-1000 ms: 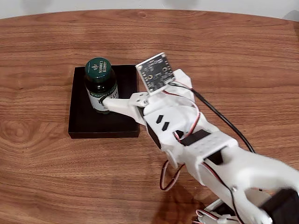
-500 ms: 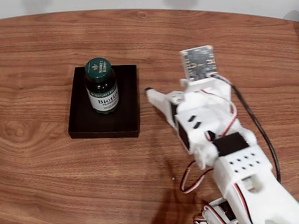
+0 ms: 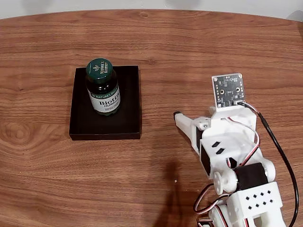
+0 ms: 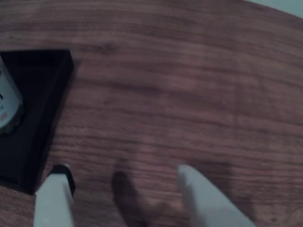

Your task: Pick up the pill bottle and place it in the black box.

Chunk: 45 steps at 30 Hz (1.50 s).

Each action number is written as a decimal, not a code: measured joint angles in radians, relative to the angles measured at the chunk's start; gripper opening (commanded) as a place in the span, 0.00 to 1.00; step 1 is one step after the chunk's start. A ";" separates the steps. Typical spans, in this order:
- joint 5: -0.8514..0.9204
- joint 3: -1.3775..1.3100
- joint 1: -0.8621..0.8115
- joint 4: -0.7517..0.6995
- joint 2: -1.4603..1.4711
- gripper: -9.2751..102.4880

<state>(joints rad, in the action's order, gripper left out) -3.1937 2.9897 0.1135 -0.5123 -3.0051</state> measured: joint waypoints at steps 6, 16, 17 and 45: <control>0.002 0.011 -0.034 -0.115 -0.095 0.30; -0.002 0.057 -0.106 -0.232 -0.187 0.30; 0.000 0.057 -0.110 -0.250 -0.193 0.30; -0.051 0.054 -0.201 -0.834 -0.296 0.10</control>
<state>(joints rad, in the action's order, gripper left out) -3.2444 3.0434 -0.0874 -1.3468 -3.3011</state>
